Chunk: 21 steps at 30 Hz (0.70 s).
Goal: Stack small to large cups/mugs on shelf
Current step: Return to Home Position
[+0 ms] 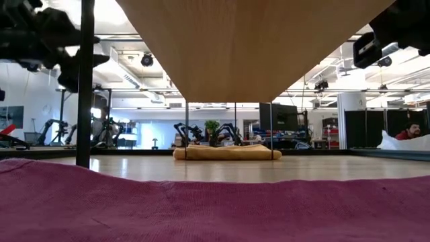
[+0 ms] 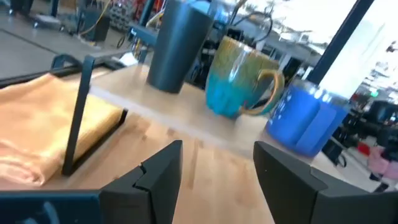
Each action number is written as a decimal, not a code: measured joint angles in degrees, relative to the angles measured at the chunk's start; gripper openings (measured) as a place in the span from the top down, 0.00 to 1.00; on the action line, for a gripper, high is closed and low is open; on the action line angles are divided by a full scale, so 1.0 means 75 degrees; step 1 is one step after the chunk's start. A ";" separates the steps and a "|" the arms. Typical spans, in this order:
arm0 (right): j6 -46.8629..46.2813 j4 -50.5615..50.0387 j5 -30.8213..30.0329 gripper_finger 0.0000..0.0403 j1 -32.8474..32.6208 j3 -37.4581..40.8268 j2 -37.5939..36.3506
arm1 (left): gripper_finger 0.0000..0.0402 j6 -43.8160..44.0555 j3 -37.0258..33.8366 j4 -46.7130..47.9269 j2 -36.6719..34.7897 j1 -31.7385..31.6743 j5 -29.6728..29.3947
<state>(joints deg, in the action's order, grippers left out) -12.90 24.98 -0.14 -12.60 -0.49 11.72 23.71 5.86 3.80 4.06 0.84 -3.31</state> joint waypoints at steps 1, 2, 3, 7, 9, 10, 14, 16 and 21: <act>0.0046 -0.0121 -0.0003 0.96 0.0000 0.0000 -0.0092 | 0.54 -0.0003 0.0022 0.0284 -0.0159 0.0000 0.0000; 0.0107 -0.0269 -0.0004 0.96 0.0007 -0.0003 -0.0172 | 0.54 -0.0003 0.0038 0.0580 -0.0317 0.0001 -0.0003; 0.0130 -0.0510 -0.0012 0.96 0.0016 -0.0003 -0.0265 | 0.54 -0.0001 0.0061 0.0817 -0.0399 0.0000 -0.0004; -0.0254 -0.1675 -0.0604 0.96 0.0067 -0.0003 -0.0630 | 0.54 0.0002 0.0036 0.1241 -0.0293 -0.0003 -0.0015; -0.0502 -0.2331 -0.1032 0.96 0.0076 -0.0003 -0.0743 | 0.54 0.0000 -0.0006 0.1231 -0.0210 -0.0003 -0.0017; -0.0513 -0.2671 -0.1220 0.96 0.0076 -0.0003 -0.0775 | 0.54 -0.0004 -0.0045 0.1249 -0.0199 -0.0003 -0.0025; -0.0445 -0.3015 -0.1516 0.96 0.0073 -0.0027 -0.0666 | 0.54 -0.0007 -0.0117 0.1162 -0.0104 -0.0003 -0.0021; -0.0440 -0.3038 -0.1535 0.96 0.0073 -0.0038 -0.0598 | 0.54 -0.0007 -0.0144 0.1090 -0.0096 -0.0003 -0.0017; -0.0423 -0.3087 -0.1534 0.96 0.0070 -0.0044 -0.0541 | 0.54 -0.0010 -0.0172 0.0957 -0.0023 -0.0003 -0.0019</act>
<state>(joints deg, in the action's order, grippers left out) -16.08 1.83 -11.65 -12.08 -0.82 7.66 23.64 4.57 10.98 3.88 0.82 -3.45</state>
